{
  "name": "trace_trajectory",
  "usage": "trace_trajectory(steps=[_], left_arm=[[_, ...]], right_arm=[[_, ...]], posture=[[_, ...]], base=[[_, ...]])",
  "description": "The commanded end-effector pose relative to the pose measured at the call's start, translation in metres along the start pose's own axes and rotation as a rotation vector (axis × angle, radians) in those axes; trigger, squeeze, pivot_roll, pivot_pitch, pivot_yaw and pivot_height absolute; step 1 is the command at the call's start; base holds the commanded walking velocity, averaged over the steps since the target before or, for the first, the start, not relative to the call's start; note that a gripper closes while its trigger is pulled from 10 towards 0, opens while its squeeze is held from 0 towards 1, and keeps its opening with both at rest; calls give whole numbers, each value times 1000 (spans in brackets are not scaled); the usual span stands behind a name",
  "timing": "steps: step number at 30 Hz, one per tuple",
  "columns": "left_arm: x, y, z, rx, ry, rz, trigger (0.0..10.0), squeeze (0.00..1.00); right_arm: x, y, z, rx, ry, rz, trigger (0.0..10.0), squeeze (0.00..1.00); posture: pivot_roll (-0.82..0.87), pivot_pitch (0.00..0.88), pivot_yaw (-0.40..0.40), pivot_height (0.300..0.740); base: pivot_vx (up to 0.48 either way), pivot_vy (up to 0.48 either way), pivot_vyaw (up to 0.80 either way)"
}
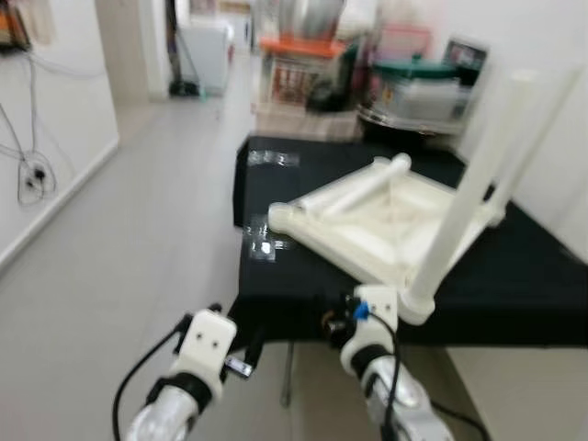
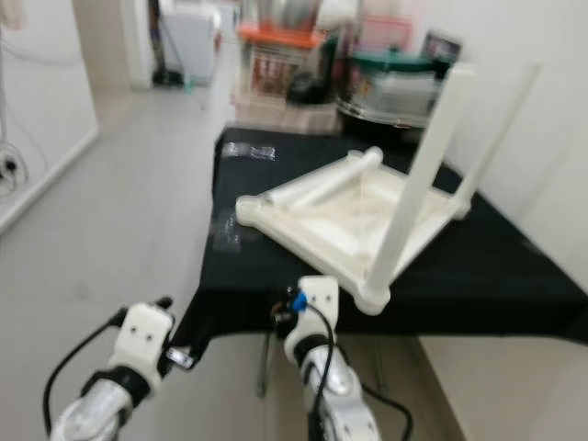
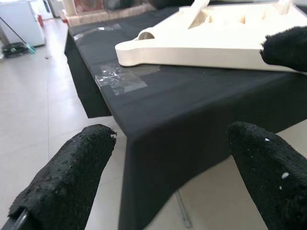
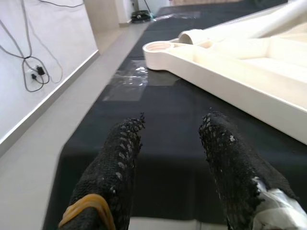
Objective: Building children table
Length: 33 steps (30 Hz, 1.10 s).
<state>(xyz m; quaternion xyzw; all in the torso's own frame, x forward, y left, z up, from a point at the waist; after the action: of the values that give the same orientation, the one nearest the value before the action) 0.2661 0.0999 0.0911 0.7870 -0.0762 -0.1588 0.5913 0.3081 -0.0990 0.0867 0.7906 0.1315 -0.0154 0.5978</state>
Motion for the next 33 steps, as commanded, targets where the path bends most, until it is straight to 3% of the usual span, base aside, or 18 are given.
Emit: trace_trajectory(steps=[1, 8, 12, 17, 19, 23, 24, 26, 27, 28, 29, 31, 32, 33], left_arm=[[3, 5, 7, -10, -22, 18, 10000, 0], [3, 4, 7, -15, -28, 12, 10000, 0], [3, 5, 9, -28, -40, 19, 10000, 0], [3, 5, 12, -29, -51, 18, 10000, 0], [3, 5, 12, -30, -52, 16, 10000, 0], [3, 4, 13, -33, -53, 13, 10000, 0], [3, 4, 13, -34, -54, 11, 10000, 0], [3, 4, 13, -34, -54, 11, 10000, 0], [3, 4, 14, -36, -57, 9, 10000, 0], [3, 4, 14, -36, -57, 9, 10000, 0], [3, 4, 15, -39, -60, 7, 10000, 0], [3, 4, 15, -39, -60, 7, 10000, 0], [3, 4, 16, -39, -65, 6, 10000, 0], [3, 4, 16, -39, -65, 6, 10000, 0]], right_arm=[[-1, 1, 10, -10, -28, -2, 10000, 0], [0, 6, 8, -8, -14, 19, 10000, 0], [0, 12, 6, 14, 10, 47, 10000, 0], [14, 56, -10, 6, 156, 144, 10000, 0], [16, 62, -13, 9, 182, 149, 10000, 0], [24, 74, -22, -39, 286, 98, 10000, 0], [26, 77, -27, -99, 358, 35, 10000, 0], [26, 77, -27, -99, 358, 35, 10000, 0], [30, 80, -26, -175, 409, -36, 10000, 0], [30, 80, -26, -175, 409, -36, 10000, 0], [34, 81, -18, -218, 423, -120, 10000, 0], [34, 81, -18, -218, 423, -120, 10000, 0], [38, 83, -5, -311, 416, -191, 10000, 0], [38, 83, -5, -311, 416, -191, 10000, 0]], posture=[[62, 0, -93, 740], [63, 0, -91, 740], [64, 0, -94, 740], [66, 0, -96, 740], [66, 0, -96, 740], [66, 0, -98, 740], [64, 0, -101, 740], [64, 0, -101, 740], [62, 0, -105, 740], [62, 0, -105, 740], [64, 0, -106, 740], [64, 0, -106, 740], [62, 0, -109, 740], [62, 0, -109, 740]], base=[[480, 0, 0], [446, 0, 0], [0, 0, 0], [0, 0, 0], [0, 0, 0], [0, 0, 0], [0, 0, 0], [0, 0, 0], [0, 0, 0], [0, 0, 0], [0, 0, 0], [0, 0, 0], [0, 0, 0], [0, 0, 0]])
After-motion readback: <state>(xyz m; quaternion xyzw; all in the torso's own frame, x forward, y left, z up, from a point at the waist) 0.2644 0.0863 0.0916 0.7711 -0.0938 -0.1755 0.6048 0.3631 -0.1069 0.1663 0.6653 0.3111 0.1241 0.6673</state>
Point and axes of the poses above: a point about 5 cm out from each wrist's last joint towards the gripper, its own x axis pointing out of the wrist towards the gripper, its own y axis along the axis of the wrist's last joint, z = x × y, the point moved 6 cm from there along x, pointing out of the wrist towards the gripper, and after that the axes turned 7 degrees about x, right-handed, at the moved point
